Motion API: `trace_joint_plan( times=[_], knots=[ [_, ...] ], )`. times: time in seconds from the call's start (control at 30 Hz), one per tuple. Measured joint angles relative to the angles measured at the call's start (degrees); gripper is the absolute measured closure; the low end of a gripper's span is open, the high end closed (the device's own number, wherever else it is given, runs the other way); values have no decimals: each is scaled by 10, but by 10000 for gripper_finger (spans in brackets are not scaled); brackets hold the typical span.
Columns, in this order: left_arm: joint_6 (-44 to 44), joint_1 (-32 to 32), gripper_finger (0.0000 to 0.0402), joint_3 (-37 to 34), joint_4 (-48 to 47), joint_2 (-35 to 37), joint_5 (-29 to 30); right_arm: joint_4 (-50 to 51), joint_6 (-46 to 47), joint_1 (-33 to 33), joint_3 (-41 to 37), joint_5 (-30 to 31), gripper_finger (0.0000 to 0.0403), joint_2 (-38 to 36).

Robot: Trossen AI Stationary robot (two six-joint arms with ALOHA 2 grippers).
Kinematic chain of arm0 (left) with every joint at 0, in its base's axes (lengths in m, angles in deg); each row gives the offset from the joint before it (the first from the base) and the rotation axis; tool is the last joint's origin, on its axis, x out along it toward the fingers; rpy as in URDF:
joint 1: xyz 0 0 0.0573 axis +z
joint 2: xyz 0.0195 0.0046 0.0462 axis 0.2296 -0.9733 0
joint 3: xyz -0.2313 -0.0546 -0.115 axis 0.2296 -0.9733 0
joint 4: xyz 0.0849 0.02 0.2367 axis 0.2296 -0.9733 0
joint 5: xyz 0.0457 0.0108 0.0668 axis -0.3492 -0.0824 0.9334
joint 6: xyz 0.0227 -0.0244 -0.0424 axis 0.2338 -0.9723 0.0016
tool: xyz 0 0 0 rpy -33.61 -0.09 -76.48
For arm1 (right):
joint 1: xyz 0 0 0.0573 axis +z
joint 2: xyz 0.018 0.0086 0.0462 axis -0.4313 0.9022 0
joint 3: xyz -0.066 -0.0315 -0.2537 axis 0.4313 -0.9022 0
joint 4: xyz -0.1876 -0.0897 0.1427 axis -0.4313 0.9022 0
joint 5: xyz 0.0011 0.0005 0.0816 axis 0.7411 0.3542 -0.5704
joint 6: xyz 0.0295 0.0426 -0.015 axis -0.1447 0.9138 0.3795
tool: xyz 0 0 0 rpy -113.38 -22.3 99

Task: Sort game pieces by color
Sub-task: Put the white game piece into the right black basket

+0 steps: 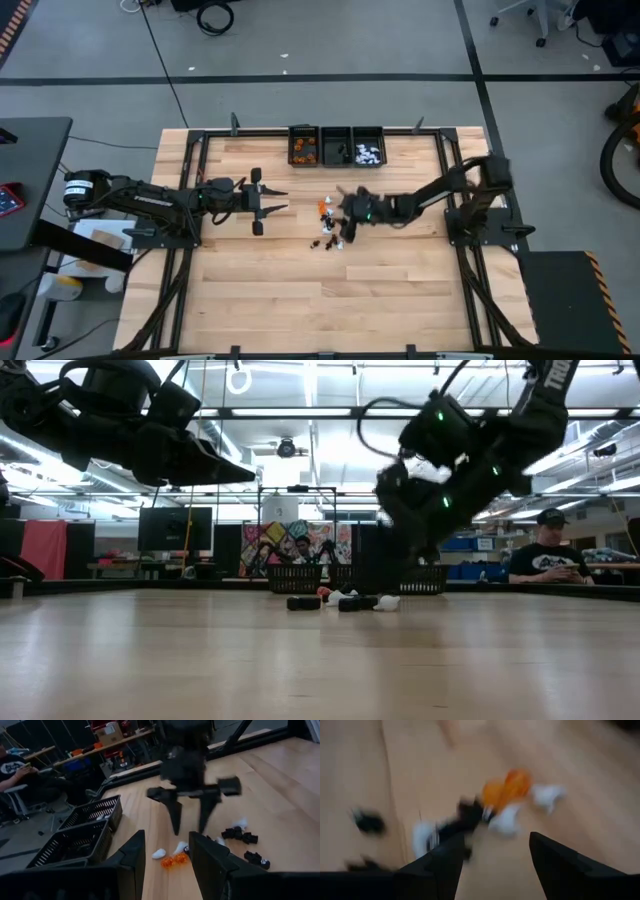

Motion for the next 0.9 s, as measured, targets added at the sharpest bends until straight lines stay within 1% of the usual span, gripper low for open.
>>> trace_joint_plan(
  times=[0.1, 0.13, 0.23, 0.33, 0.43, 0.53, 0.63, 0.77, 0.9],
  knots=[
    [11, 0, 272, 0, -1, 0, 0, -10, -16, 28, 14, 76, 177, 33],
    [14, 0, 272, 0, -1, 0, 0, -10, -24, 32, 15, 89, 178, 37],
    [19, 0, 272, 0, -2, 0, 0, -5, -55, 27, 18, 93, 183, 32],
    [20, 0, 272, 0, -3, 0, 0, -2, -80, 0, 18, 70, 188, 23],
    [20, 0, 272, 0, -6, 0, 0, -18, -101, -31, 18, 15, 194, 21],
    [17, 0, 272, 0, -9, 0, 0, -38, -107, -46, 18, -30, 199, 39],
    [17, 0, 272, 0, -15, 0, 0, -80, -107, -39, 18, -34, 205, 73],
    [12, 0, 272, 0, -20, 0, 0, -130, -107, -29, 20, -22, 211, 112],
    [6, -1, 272, 0, -32, 0, 0, -145, -124, -29, 20, -25, 221, 120]
  ],
)
